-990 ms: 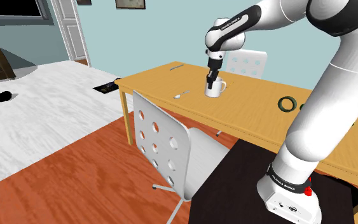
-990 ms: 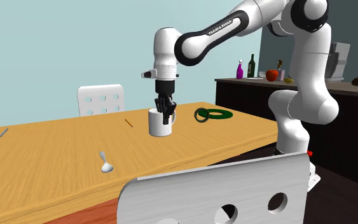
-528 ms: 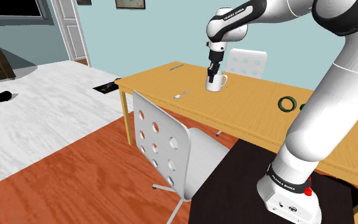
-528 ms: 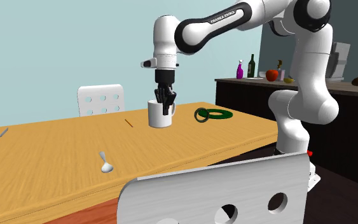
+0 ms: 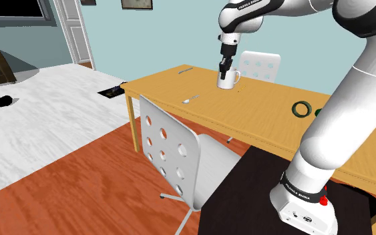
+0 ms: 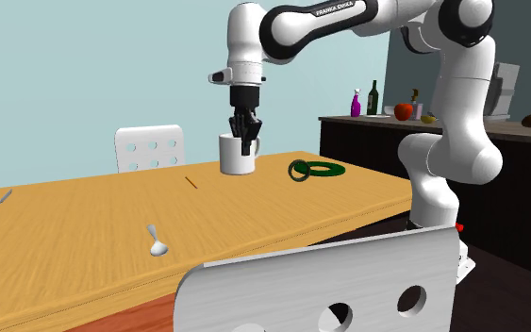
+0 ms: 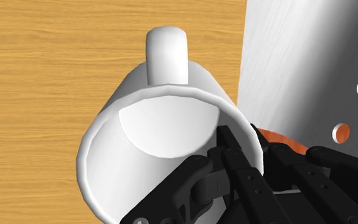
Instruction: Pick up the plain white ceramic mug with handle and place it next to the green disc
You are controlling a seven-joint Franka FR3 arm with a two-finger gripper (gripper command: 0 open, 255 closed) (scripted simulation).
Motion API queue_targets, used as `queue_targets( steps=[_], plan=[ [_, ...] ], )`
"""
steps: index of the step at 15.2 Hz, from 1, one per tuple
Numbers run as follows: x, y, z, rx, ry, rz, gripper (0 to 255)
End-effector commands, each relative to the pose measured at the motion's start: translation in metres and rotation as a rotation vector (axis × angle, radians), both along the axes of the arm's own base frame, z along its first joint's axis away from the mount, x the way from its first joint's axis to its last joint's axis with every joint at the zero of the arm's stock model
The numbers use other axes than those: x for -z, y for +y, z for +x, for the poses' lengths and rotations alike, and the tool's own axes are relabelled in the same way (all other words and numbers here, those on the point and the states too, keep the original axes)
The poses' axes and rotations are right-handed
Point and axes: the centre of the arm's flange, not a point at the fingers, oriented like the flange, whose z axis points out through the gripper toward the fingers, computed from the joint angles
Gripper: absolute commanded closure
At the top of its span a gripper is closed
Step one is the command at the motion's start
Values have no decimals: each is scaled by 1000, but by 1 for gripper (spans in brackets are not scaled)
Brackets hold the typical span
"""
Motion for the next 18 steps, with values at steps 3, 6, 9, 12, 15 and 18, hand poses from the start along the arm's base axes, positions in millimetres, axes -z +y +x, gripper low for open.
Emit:
queue_targets(
  steps=[3, 6, 9, 12, 15, 18],
  plan=[
    [-10, -6, -25, 0, 0, 0, 255],
    [-10, -15, -64, 0, 0, 0, 255],
    [-10, -24, -102, 0, 0, 0, 255],
    [-10, -34, -141, 0, 0, 0, 255],
    [-10, -43, -179, 0, 0, 0, 255],
    [-10, -52, -218, 0, 0, 0, 255]
  ],
)
